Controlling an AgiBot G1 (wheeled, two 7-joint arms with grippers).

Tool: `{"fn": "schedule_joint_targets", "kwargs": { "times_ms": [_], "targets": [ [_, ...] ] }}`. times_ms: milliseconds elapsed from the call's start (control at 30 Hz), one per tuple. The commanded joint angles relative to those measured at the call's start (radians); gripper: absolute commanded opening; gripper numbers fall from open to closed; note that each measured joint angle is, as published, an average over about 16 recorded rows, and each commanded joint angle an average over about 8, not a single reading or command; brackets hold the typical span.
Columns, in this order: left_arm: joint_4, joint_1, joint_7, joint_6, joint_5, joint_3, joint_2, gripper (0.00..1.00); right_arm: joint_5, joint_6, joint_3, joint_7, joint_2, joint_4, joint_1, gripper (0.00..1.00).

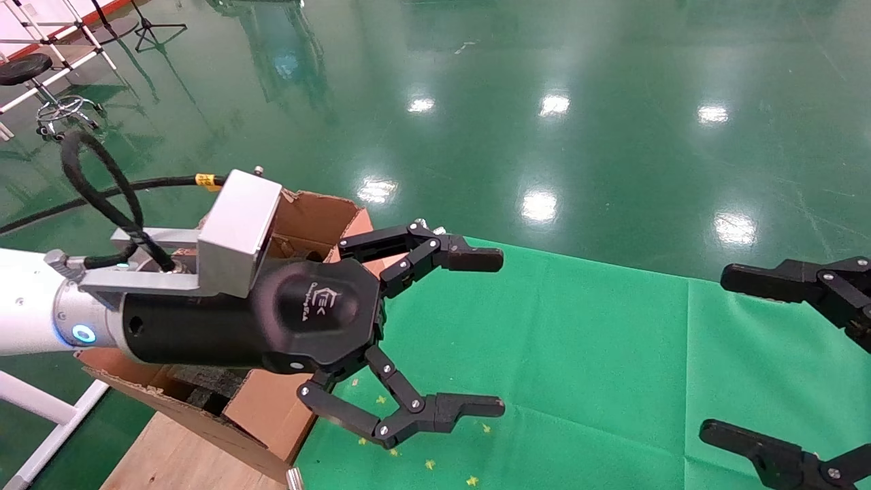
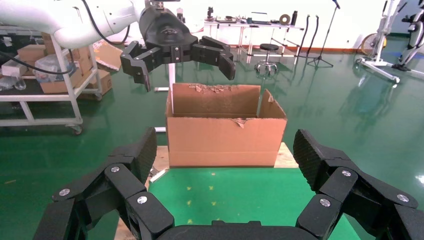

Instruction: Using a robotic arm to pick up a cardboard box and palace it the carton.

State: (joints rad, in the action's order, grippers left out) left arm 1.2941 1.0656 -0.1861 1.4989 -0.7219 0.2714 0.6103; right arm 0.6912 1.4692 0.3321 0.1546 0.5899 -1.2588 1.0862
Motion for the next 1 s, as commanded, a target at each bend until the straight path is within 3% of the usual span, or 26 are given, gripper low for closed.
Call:
{"fn": "schedule_joint_targets", "kwargs": {
  "times_ms": [33, 1000],
  "targets": [
    [-0.003, 0.002, -0.001, -0.001, -0.002, 0.002, 0.0, 1.0, 0.0, 0.0, 0.0, 0.0, 0.0, 0.0, 0.0, 1.0],
    [-0.014, 0.011, -0.003, -0.005, -0.01, 0.011, 0.001, 1.0, 0.0, 0.0, 0.0, 0.0, 0.0, 0.0, 0.0, 1.0]
  ]
}}
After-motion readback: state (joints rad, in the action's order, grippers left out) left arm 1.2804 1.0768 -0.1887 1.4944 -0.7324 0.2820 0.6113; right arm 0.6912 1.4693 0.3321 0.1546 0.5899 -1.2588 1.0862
